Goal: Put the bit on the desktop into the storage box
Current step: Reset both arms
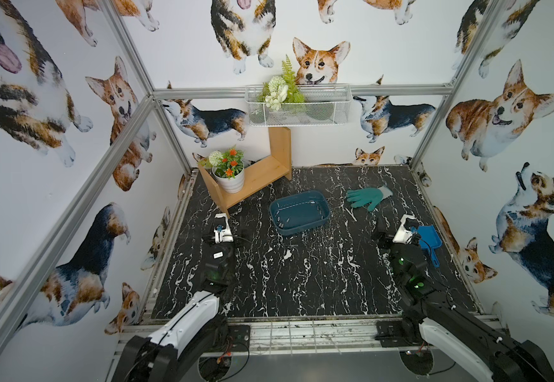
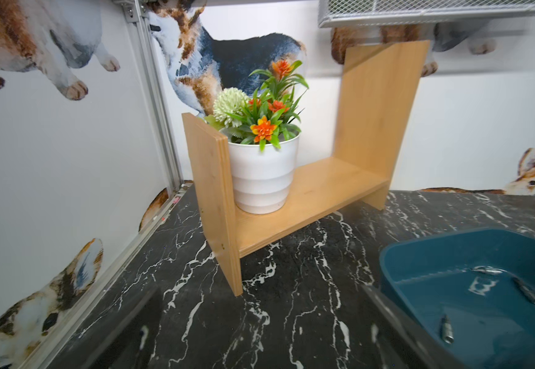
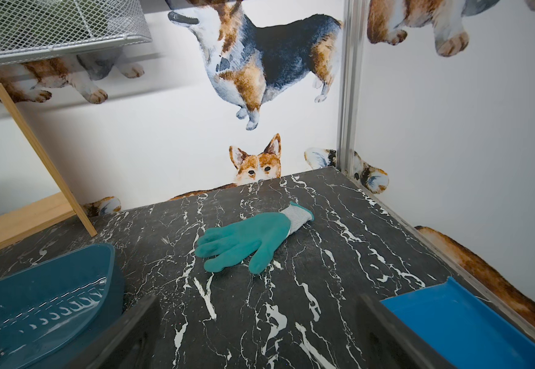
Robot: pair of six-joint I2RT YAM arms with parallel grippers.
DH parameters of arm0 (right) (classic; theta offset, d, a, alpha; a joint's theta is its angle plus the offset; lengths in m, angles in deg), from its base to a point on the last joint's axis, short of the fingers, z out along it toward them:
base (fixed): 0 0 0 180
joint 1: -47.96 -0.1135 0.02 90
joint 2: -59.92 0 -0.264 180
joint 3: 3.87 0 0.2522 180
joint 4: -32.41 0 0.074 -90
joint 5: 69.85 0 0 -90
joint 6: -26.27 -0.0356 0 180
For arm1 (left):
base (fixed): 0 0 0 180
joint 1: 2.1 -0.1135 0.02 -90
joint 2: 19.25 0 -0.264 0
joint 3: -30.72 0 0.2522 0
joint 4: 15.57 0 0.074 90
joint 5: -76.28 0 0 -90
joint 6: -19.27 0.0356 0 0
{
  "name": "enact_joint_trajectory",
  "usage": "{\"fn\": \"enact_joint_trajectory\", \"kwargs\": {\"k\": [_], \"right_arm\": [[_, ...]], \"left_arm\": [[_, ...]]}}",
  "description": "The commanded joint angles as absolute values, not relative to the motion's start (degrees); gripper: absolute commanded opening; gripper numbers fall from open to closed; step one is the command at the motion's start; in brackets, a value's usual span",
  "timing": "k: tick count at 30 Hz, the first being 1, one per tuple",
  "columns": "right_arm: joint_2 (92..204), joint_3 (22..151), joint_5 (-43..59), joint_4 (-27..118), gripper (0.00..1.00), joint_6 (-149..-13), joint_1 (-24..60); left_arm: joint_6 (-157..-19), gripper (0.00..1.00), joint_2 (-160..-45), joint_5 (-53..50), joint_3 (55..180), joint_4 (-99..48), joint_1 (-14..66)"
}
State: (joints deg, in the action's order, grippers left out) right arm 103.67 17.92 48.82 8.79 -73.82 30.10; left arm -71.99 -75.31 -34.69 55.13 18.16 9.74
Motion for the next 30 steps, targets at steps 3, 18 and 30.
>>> {"fn": "enact_joint_trajectory", "kwargs": {"k": [3,18,30], "right_arm": [[103.0,14.7,45.1,1.1,1.00,-70.6,31.3],[109.8,12.4,43.3,-8.3,1.00,-66.7,34.5],[128.1,14.5,36.0,-19.9,1.00,-63.6,41.0]], "left_arm": [[-72.4,1.00,-87.2,-24.7,55.3,29.2,2.3],[-72.1,1.00,-109.2,-17.0,59.0,41.3,-2.9],[-71.2,1.00,-108.9,-19.0,59.5,39.8,-1.6]]}}
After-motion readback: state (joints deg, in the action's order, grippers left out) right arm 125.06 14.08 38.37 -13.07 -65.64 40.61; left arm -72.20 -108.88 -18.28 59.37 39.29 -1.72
